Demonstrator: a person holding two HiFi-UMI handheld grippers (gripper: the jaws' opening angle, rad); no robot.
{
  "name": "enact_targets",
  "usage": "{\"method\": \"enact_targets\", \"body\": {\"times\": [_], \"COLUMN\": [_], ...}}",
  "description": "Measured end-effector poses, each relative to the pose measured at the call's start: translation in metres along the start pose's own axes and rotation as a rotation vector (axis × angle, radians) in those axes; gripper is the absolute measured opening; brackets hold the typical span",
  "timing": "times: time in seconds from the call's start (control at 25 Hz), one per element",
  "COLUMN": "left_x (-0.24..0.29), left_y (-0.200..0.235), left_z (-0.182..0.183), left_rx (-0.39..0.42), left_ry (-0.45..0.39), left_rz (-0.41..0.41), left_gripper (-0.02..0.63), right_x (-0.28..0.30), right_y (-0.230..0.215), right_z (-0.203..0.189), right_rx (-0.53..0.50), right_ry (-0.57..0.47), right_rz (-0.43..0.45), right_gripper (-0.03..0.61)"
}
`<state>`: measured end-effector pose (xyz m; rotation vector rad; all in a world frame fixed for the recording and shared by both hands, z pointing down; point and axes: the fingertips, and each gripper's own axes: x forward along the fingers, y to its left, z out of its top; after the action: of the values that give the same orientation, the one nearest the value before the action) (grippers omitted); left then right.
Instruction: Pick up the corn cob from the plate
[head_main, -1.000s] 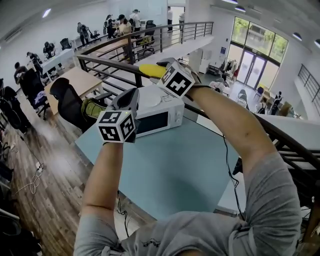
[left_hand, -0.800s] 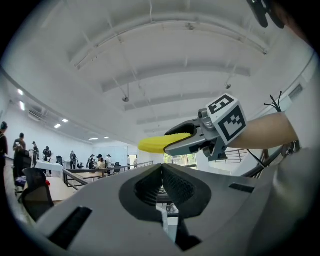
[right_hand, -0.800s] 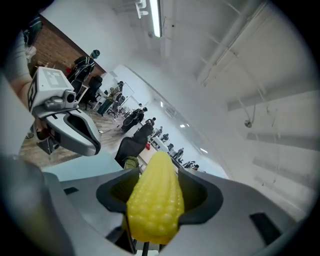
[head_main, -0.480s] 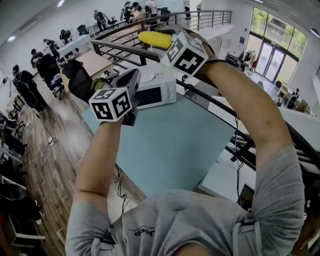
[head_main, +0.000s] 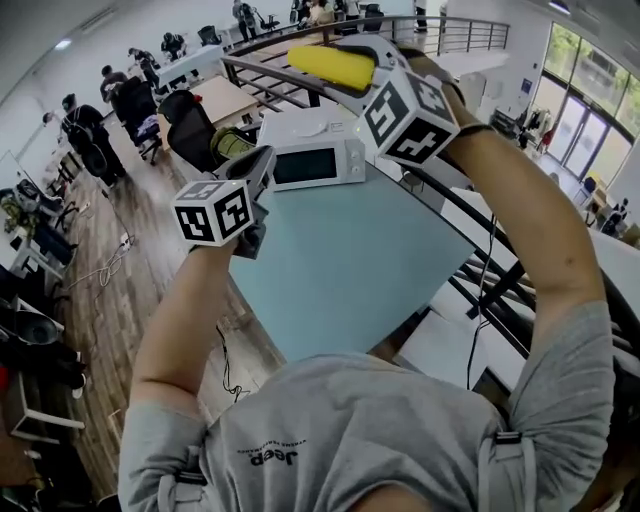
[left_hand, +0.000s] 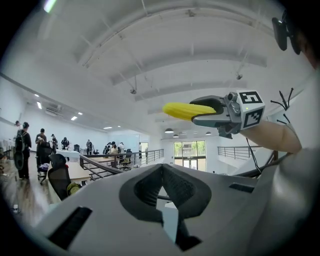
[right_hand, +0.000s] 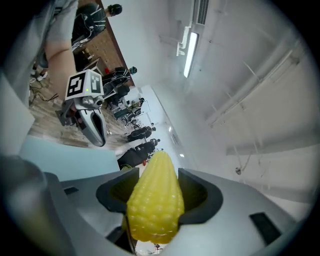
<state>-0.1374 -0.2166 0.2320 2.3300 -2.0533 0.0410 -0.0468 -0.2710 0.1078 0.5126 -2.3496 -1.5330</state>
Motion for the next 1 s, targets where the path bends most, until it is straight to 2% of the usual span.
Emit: {"method": "enact_targets", "body": {"times": [0.16, 0.32, 0.4, 0.52, 0.64, 0.84, 1.0], "left_x": [-0.023, -0.048, -0.064, -0.092, -0.117, -0.142, -0.152], "left_y": [0.000, 0.000, 0.005, 0.017, 0.037, 0.078, 0.092], "left_z": [-0.003, -0.013, -0.022, -0.040, -0.064, -0.109, -0.144], "left_rx": [-0.007, -0.008, -0.007, -0.021, -0.060, -0.129, -0.172], "left_ry": [-0.024, -0.039, -0.040, -0.033, -0.009, 0.048, 0.099], "left_rz": [-0.011, -0.049, -0.077, -0.118, -0.153, -0.192, -0.236], "left_gripper": [0.018, 0.018, 0.018, 0.018, 0.018, 0.018, 0.018], "right_x": [-0.023, -0.029, -0.025, -0.017, -0.007, 0.017, 0.027], "right_y": [0.015, 0.036, 0.054, 0.087, 0.121, 0.163, 0.193], "right_z": [0.014, 0.031, 0.043, 0.064, 0.081, 0.099, 0.107], "right_rx": [-0.084, -0.265, -0.348, -0.420, -0.425, -0.346, -0.290], "right_ry": [-0.001, 0.046, 0.076, 0.112, 0.146, 0.196, 0.249], "right_rz": [-0.022, -0.064, -0.061, -0.035, 0.008, 0.076, 0.137], "right_gripper": [0.252, 0.252, 0.252, 0.252, 0.252, 0.252, 0.252]}}
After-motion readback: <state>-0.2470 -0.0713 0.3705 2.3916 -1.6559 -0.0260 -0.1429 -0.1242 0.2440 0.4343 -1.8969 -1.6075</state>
